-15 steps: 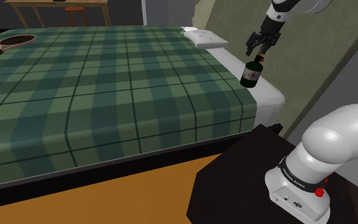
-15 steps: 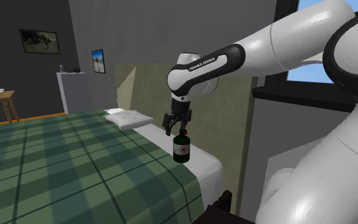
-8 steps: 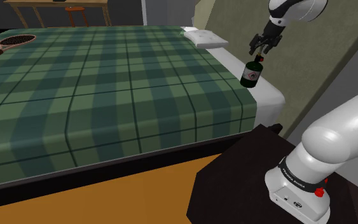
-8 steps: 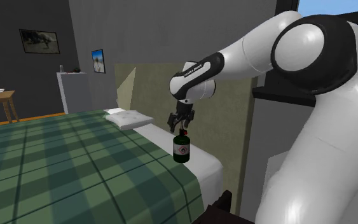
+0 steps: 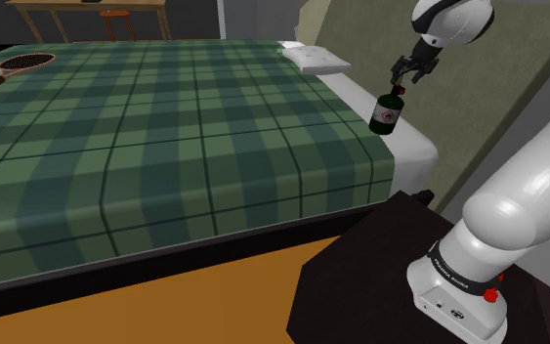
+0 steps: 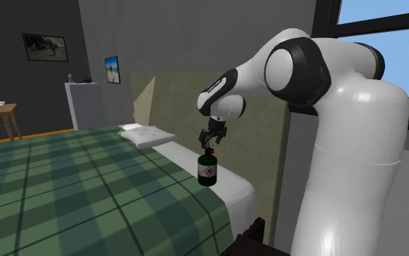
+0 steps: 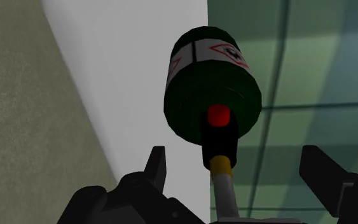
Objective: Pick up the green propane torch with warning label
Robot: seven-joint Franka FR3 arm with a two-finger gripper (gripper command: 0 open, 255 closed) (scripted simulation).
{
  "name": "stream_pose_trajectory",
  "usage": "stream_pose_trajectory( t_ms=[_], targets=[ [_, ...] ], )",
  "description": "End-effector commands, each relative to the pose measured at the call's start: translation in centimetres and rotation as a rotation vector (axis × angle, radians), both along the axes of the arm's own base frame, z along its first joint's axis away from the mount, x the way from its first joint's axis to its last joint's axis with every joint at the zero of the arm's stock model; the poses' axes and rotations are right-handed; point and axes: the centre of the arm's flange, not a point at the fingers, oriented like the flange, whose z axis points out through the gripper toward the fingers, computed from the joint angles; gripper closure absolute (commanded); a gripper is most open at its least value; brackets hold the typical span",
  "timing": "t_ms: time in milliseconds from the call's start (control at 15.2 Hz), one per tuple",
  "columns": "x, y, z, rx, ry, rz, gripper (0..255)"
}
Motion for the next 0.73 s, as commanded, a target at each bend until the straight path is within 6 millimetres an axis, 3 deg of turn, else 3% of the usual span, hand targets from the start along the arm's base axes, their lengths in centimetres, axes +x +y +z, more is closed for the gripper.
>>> stream_pose_trajectory(
  t_ms=[0, 462, 528, 660],
  targets=[
    [0.1, -0.5, -0.8, -0.002, -0.004, -0.004, 0],
    [0.1, -0.5, -3.8, -0.002, -0.004, -0.004, 0],
    [0.1, -0.5, -3.7, -0.002, -0.004, -0.004, 255],
    [0.1, -0.5, -3.7, -0.002, -0.004, -0.004, 255]
  ],
)
